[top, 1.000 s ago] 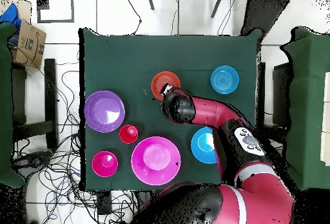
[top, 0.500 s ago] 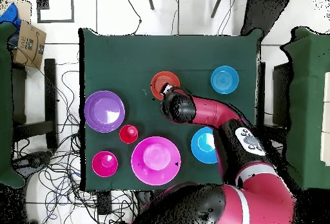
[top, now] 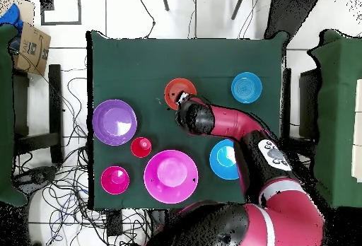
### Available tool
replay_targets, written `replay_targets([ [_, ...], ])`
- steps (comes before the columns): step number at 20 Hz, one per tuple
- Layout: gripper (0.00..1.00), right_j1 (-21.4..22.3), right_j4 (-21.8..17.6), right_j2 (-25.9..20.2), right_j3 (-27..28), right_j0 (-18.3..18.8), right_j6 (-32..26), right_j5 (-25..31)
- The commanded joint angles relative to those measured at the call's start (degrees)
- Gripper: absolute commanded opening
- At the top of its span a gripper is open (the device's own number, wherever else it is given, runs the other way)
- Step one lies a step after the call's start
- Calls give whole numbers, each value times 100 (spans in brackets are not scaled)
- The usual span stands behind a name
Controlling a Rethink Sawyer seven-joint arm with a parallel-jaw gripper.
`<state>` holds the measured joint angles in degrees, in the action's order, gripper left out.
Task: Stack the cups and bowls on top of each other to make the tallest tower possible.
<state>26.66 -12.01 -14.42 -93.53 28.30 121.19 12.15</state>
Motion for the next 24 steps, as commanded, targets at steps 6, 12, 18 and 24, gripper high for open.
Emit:
replay_targets([
  [6,100,539,196,-363,50,-79,-130,1691],
  [12,100,658,185,-377,88,-109,-89,1966],
  [18,100,592,140,-425,85,-89,-58,1882],
  [24,100,576,133,-466,54,-46,-85,1844],
])
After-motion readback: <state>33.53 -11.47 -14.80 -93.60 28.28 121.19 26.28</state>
